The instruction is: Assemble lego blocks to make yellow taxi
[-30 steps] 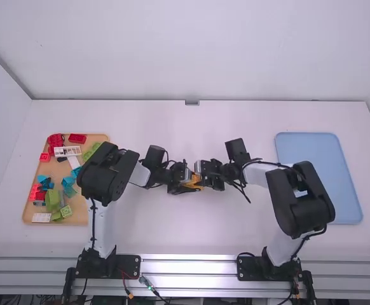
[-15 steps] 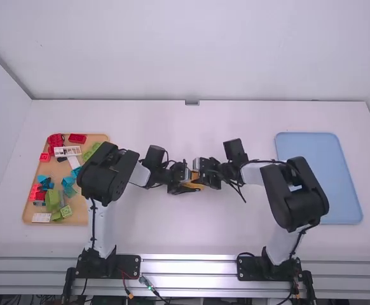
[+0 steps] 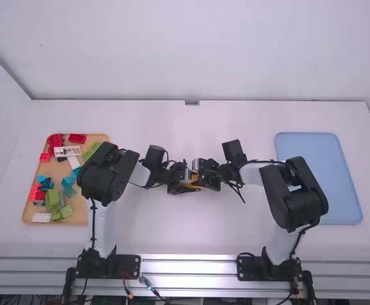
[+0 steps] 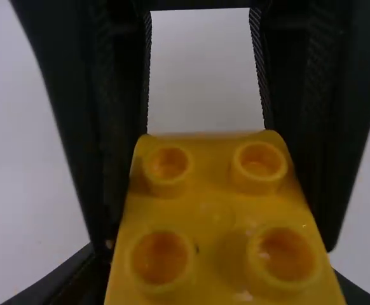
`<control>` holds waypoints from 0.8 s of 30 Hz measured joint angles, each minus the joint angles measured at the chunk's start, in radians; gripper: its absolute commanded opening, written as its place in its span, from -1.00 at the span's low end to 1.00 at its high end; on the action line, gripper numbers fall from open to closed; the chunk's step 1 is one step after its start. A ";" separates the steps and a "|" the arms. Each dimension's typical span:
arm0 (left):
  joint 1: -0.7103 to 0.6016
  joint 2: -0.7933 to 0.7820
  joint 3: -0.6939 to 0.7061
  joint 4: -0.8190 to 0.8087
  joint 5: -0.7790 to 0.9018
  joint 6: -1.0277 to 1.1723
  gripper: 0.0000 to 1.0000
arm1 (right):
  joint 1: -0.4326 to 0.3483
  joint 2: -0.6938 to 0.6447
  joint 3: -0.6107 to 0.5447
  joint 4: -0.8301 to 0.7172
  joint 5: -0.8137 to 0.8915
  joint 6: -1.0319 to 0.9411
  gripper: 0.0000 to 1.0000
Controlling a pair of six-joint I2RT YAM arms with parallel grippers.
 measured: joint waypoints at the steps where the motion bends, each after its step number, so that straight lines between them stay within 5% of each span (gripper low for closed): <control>1: 0.000 0.000 0.000 0.000 0.000 0.000 0.18 | 0.000 0.000 0.000 0.000 0.000 0.002 -0.61; 24: 0.000 0.000 0.000 -0.005 0.000 -0.015 0.08 | -0.001 0.032 0.001 0.032 -0.028 0.018 -0.67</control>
